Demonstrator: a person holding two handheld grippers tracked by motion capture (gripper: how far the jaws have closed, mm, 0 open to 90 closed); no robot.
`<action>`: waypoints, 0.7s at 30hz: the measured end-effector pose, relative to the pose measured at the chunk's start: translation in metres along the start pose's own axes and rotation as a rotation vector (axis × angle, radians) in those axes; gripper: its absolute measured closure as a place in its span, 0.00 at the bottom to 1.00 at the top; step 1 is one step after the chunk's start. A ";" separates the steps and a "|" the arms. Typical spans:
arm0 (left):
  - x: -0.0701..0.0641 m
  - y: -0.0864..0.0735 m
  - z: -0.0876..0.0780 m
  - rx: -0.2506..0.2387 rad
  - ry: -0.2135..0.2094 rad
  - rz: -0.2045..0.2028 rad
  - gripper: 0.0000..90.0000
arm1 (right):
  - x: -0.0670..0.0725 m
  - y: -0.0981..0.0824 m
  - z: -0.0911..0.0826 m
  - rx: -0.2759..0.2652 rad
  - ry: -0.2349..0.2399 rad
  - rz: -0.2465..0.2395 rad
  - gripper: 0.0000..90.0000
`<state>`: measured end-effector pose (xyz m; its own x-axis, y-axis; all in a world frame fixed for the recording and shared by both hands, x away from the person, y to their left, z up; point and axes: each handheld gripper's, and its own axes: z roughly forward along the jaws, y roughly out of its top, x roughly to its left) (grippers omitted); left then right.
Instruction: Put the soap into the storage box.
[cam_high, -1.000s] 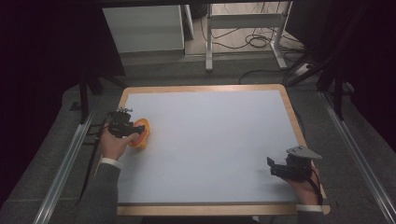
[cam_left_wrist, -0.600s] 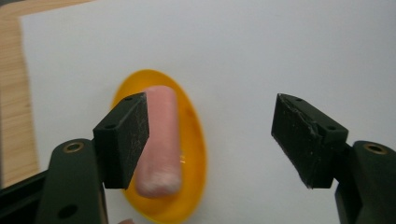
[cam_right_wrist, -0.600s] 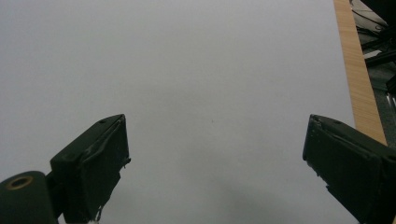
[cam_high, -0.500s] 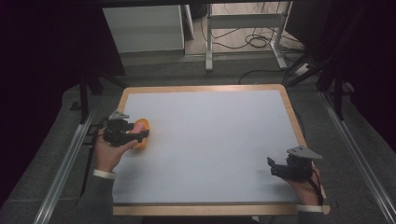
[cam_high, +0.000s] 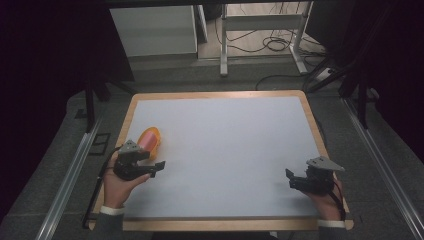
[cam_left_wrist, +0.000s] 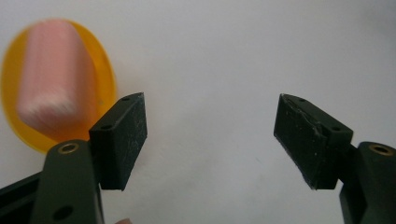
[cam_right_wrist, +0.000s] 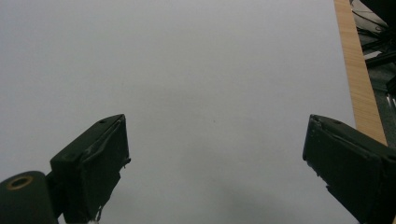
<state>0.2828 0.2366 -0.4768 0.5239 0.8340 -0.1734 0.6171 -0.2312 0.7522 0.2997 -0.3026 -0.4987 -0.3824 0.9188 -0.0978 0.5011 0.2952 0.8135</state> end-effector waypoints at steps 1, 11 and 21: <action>-0.001 -0.004 0.001 -0.003 -0.006 -0.005 0.29 | 0.000 0.000 0.000 -0.001 0.001 0.000 0.07; -0.008 -0.034 0.009 0.029 -0.012 -0.001 0.30 | 0.003 0.001 0.000 -0.005 0.007 -0.008 0.07; -0.002 -0.037 0.008 0.009 -0.009 -0.031 0.30 | 0.004 0.001 0.000 -0.008 0.008 -0.015 0.07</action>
<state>0.2636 0.2395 -0.5093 0.5096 0.8364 -0.2019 0.6384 -0.2103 0.7404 0.2987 -0.2985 -0.4978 -0.3957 0.9123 -0.1053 0.4896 0.3065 0.8163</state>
